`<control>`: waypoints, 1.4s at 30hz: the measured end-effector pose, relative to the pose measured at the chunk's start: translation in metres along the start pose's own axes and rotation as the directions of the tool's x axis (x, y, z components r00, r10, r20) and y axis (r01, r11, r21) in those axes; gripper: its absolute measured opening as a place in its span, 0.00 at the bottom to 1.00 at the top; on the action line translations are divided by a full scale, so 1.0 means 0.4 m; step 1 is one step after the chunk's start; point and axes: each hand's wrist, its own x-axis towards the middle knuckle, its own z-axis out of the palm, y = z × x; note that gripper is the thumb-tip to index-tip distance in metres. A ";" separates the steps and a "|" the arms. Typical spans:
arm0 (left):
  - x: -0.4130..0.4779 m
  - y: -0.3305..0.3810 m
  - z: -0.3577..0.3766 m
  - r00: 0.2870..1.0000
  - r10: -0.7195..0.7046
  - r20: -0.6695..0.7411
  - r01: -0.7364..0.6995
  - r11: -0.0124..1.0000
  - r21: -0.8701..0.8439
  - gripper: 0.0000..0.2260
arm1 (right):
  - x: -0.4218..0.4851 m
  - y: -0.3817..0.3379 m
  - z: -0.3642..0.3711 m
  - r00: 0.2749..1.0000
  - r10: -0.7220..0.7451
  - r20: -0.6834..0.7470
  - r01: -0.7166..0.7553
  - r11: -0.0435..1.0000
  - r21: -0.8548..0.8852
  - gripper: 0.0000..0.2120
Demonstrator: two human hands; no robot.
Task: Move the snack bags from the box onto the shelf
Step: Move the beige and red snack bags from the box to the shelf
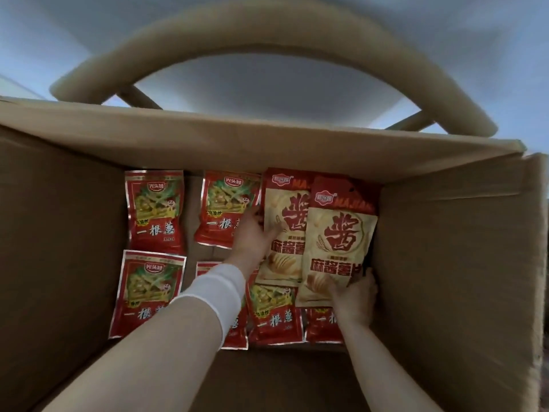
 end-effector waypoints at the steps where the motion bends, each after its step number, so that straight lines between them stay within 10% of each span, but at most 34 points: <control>1: 0.010 0.002 0.005 1.000 -0.007 0.000 0.007 1.000 -0.014 0.30 | -0.001 0.007 0.000 1.000 -0.009 -0.015 0.008 1.000 -0.014 0.45; 12: 0.010 0.003 -0.021 0.968 -0.085 0.237 0.124 0.980 -0.154 0.12 | -0.044 0.064 -0.005 0.952 0.059 0.300 -0.124 0.971 0.205 0.25; 24: -0.261 0.049 -0.183 0.996 0.080 -0.050 -0.093 0.917 -0.388 0.06 | -0.243 0.083 -0.161 0.912 -0.223 0.343 0.103 0.937 0.335 0.22; 42: -0.961 0.068 -0.262 0.791 0.606 0.085 -0.561 0.774 -0.292 0.06 | -0.806 0.467 -0.398 0.943 -0.294 -0.157 0.313 0.615 0.723 0.11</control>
